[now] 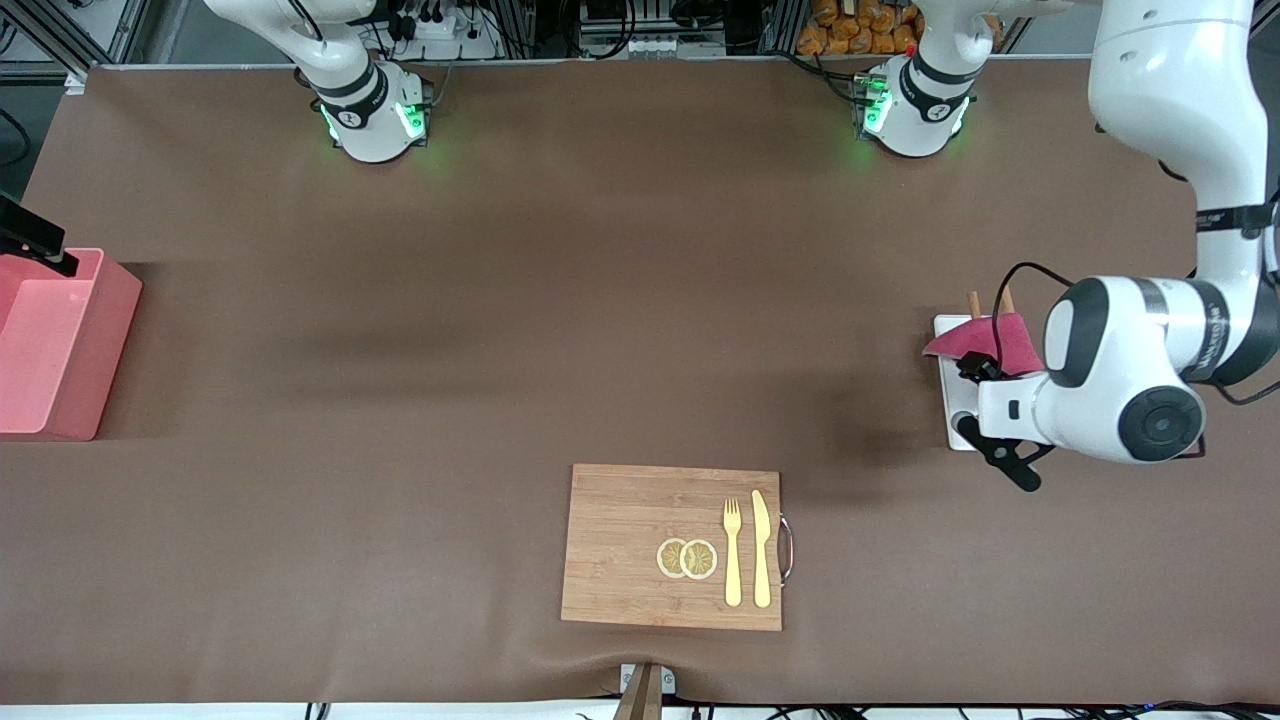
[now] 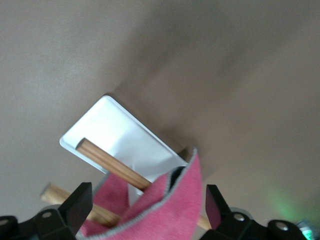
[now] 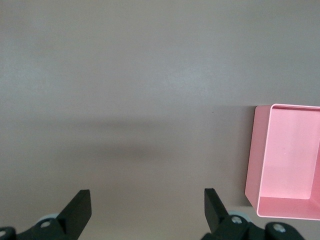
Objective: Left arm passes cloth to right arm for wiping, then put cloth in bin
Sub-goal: 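Close the left gripper on the pink cloth and lift it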
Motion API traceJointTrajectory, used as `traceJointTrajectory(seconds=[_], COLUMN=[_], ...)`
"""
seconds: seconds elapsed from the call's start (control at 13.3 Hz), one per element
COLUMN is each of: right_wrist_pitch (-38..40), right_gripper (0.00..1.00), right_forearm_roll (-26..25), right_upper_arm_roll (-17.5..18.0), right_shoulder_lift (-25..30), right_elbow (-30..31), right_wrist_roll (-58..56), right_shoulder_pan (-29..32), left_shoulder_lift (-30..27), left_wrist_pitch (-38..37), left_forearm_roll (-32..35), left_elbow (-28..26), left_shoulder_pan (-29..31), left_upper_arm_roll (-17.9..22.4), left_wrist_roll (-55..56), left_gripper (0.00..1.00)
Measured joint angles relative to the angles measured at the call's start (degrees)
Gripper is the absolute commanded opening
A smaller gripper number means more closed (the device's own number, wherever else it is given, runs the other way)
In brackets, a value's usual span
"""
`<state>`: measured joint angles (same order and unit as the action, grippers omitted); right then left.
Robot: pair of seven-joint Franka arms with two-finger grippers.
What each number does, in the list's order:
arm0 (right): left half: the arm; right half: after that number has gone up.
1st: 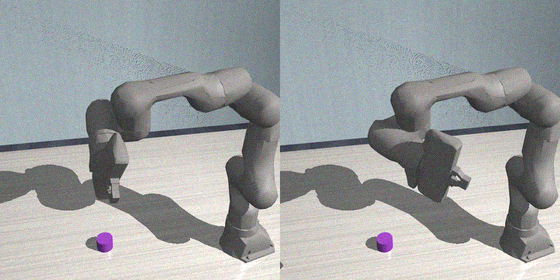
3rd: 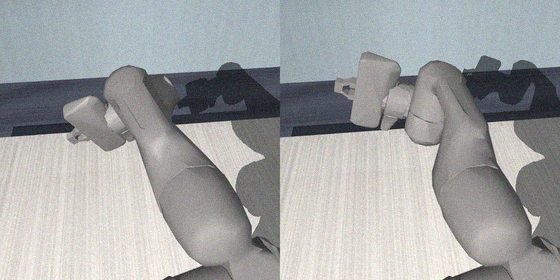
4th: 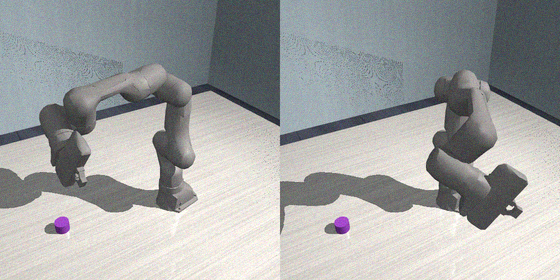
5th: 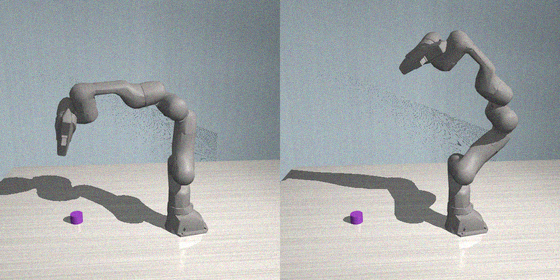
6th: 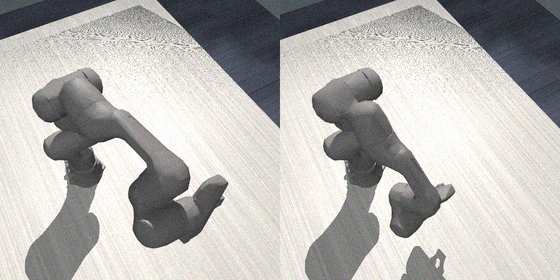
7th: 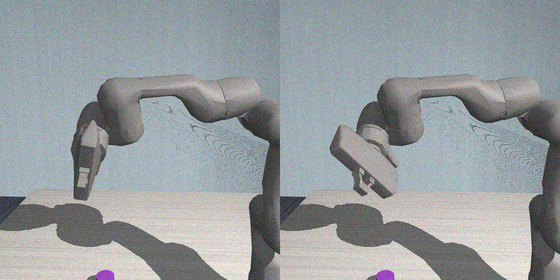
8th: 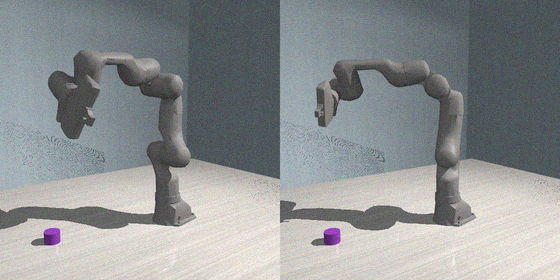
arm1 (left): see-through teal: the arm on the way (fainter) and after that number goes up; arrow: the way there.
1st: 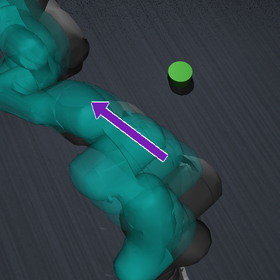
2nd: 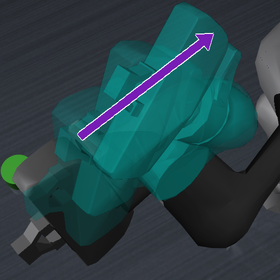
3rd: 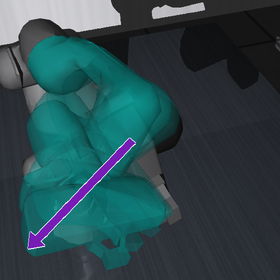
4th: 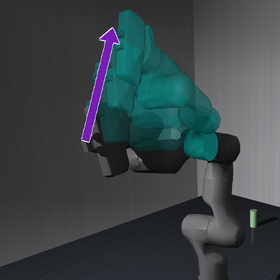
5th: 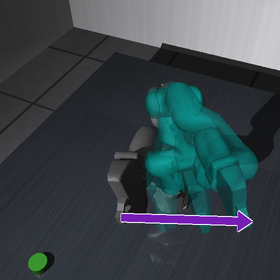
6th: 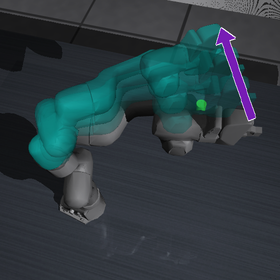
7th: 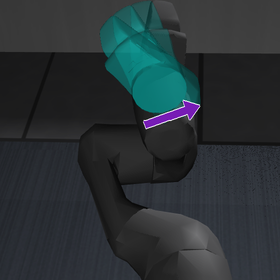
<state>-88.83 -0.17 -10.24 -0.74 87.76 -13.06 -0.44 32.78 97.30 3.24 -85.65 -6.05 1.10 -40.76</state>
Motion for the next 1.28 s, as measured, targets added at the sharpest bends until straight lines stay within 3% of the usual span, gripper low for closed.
traceJointTrajectory(seconds=[1.13,1.28], right_wrist_pitch=[-0.03,-0.03], right_gripper=[1.00,1.00], right_forearm_roll=[0.00,0.00], right_upper_arm_roll=[0.00,0.00], right_shoulder_lift=[-0.41,-0.41], right_elbow=[0.00,0.00], right_wrist_roll=[0.00,0.01], right_shoulder_pan=[0.00,0.00], left_shoulder_lift=[1.54,1.54], left_wrist_pitch=[-3.43,-3.58], left_forearm_roll=[0.36,0.36], left_elbow=[-3.56,-3.69], left_shoulder_pan=[1.04,1.28], left_upper_arm_roll=[0.32,0.33], left_wrist_roll=[-0.46,-0.15], left_gripper=[1.00,0.88])
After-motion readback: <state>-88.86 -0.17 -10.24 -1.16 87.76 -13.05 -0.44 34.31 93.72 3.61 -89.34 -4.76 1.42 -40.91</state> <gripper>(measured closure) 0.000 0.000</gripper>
